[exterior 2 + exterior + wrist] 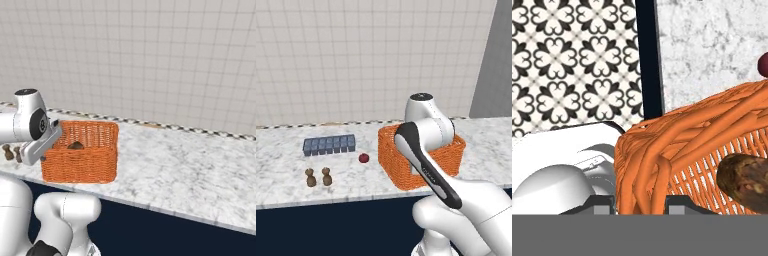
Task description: Open the cabinet, pick up the bread from the cabinet and place it in the basket. Then move the basket to the dining counter.
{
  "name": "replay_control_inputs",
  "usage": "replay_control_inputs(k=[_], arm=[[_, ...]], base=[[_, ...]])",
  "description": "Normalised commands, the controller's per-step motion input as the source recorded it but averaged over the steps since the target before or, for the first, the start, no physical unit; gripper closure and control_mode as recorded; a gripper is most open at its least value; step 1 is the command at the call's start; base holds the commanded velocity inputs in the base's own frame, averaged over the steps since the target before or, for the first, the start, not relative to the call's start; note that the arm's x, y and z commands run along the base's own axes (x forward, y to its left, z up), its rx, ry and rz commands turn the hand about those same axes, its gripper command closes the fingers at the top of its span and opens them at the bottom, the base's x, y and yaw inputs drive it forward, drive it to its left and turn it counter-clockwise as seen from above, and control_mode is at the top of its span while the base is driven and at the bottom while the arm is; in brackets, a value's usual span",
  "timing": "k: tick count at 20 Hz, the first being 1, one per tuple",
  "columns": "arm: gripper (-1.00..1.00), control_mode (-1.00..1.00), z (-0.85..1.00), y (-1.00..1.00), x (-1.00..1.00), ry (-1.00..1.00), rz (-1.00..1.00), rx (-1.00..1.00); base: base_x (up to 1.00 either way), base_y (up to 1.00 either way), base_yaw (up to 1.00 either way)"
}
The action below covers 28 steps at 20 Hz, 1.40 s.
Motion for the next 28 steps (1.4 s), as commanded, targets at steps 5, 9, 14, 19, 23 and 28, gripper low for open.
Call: replay_control_inputs(k=[5, 9, 14, 19, 23, 28], arm=[[1.00, -1.00, -0.01, 0.00, 0.17, 0.00, 0.00, 0.00], [1.00, -1.00, -0.31, 0.33, 1.00, -0.02, -0.14, -0.01], [1.00, -1.00, -0.74, 0.15, 1.00, -0.01, -0.12, 0.00], [1.00, -1.00, -0.66, -0.01, 1.00, 0.00, -0.05, 0.00], [1.00, -1.00, 0.00, -0.56, 0.99, 0.00, 0.00, 0.01], [1.00, -1.00, -0.32, -0.55, 0.69, 0.12, 0.00, -0.06]], base=[[0.44, 0.00, 0.00], [0.00, 0.00, 0.00], [0.00, 0.00, 0.00], [0.00, 0.00, 0.00], [0.00, 0.00, 0.00], [0.00, 0.00, 0.00]])
